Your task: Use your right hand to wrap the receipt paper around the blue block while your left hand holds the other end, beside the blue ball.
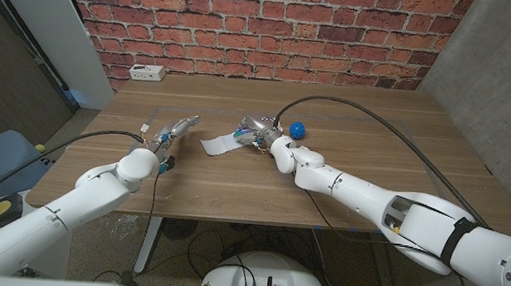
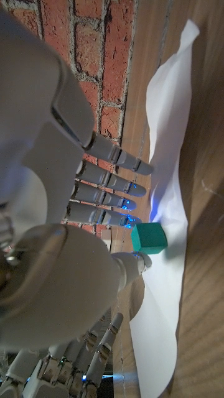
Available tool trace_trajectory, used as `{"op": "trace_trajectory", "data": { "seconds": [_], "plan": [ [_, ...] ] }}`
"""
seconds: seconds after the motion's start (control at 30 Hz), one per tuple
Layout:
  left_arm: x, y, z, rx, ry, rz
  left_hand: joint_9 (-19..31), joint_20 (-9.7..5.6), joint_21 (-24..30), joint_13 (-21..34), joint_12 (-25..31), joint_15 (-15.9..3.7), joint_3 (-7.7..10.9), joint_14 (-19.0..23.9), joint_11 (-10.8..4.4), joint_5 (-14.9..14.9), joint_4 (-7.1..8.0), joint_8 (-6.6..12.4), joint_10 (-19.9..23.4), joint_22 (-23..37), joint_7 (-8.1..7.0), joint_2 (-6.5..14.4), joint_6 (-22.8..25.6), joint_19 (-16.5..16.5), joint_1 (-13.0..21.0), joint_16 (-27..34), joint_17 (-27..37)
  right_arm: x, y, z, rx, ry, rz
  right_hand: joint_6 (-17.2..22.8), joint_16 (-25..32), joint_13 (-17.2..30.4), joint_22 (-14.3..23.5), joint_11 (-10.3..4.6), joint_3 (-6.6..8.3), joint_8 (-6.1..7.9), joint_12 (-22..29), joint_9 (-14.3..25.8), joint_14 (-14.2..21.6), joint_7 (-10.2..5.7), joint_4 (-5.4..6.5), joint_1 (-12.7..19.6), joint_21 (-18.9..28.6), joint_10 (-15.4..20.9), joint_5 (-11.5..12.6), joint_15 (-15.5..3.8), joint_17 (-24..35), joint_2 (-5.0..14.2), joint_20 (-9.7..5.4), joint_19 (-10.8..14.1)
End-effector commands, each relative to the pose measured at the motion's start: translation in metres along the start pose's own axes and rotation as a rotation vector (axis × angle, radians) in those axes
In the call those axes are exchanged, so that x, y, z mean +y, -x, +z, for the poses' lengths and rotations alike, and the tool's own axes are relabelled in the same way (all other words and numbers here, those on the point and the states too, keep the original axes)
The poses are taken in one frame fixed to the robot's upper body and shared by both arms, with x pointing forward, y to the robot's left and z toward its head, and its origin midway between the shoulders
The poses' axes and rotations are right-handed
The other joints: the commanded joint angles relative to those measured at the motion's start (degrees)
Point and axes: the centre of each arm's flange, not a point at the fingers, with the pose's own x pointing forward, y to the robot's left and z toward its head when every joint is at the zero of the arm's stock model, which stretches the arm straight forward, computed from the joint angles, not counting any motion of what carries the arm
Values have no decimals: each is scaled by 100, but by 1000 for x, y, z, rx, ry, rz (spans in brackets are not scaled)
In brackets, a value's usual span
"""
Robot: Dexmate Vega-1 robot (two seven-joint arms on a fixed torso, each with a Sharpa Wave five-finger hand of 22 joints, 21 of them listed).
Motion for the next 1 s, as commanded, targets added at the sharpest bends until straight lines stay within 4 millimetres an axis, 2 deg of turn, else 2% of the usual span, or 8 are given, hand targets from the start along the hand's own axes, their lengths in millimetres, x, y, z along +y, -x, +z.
{"op": "trace_trajectory", "data": {
  "seconds": [0.03, 0.13, 0.17, 0.2, 0.27, 0.37, 0.6, 1.0],
  "plan": [
    [-2, 3, 3, -8, -5, 2, 17, 13, -1, 11, -27, 5, -15, -19, 0, 19, 35, -3, 46, 14, -4, -9, 28, -16, -41, -3, 10, -4, 9, -12, -24, -145, 19, -334, -61, 27, 28, 148, -240, -131, -22, 21, -124, 79, 316, -651, -70, -239, 61, -288, 100, 29, 40, -173],
    [-2, 3, 4, -11, -4, 1, 17, 14, -2, 12, -28, 9, -15, -19, -2, 20, 37, -4, 49, 14, -2, -10, 30, -16, -42, -3, 10, -7, 13, -16, -29, -207, -28, -415, -73, 29, 31, 231, -290, -145, -16, 22, -172, 100, 391, -803, -81, -279, 60, -244, 125, 64, 56, -203],
    [-3, 3, 4, -12, -4, 1, 17, 14, -3, 12, -30, 6, -16, -18, 0, 20, 38, -6, 47, 14, -3, -10, 28, -16, -43, -3, 10, -8, 15, -18, -30, -227, -47, -408, -62, 31, 33, 234, -261, -130, -2, 24, -172, 112, 465, -881, -77, -275, 70, -243, 155, 221, 57, -198],
    [-3, 3, 4, -13, -4, 0, 17, 12, -4, 12, -30, 6, -16, -18, -1, 20, 38, -5, 50, 14, -5, -10, 31, -16, -44, -3, 10, -9, 17, -19, -23, -242, -67, -362, -55, 31, 34, 229, -226, -108, 10, 24, -173, 133, 468, -868, -71, -260, 76, -243, 169, 306, 48, -183],
    [-3, 3, 4, -14, -3, 1, 17, 14, -4, 12, -31, 7, -16, -18, -4, 21, 39, -7, 50, 14, -11, -10, 28, -16, -45, -3, 10, -11, 19, -22, -2, -256, -113, -324, -42, 32, 34, 214, -81, -87, 40, 23, -142, 126, 370, -685, -51, -220, 87, -232, 178, 516, 20, -137],
    [-4, 4, 5, -15, -4, -1, 18, 14, -6, 12, -33, 5, -16, -19, -2, 21, 41, -7, 52, 14, -9, -10, 33, -16, -46, -4, 10, -14, 22, -26, 42, -240, -155, -279, -47, 30, 32, 173, 153, -71, 54, 20, -113, 111, 91, -294, -21, -220, 60, -266, 165, 709, -38, -65],
    [-6, 5, 5, -12, -4, 0, 18, 13, -7, 12, -38, 8, -17, -16, 1, 23, 45, -11, 58, 14, -6, -10, 34, -9, -49, -3, 9, -17, 25, -37, 113, -210, -214, -401, -193, 29, 28, 75, 234, -117, 2, 19, -415, 53, -62, -153, -7, -399, -18, -272, 153, 723, -68, -32],
    [-6, 4, 7, -12, -8, -1, 18, 16, -7, 13, -46, 7, -16, -10, 3, 24, 47, -15, 61, 14, -7, -8, 34, 4, -50, -2, 9, -24, 20, -55, 284, -113, -230, -552, -302, 29, 26, 87, 211, -151, -38, 21, -670, 37, -90, -200, -38, -593, -87, -203, 166, 688, -62, -111]
  ]
}}
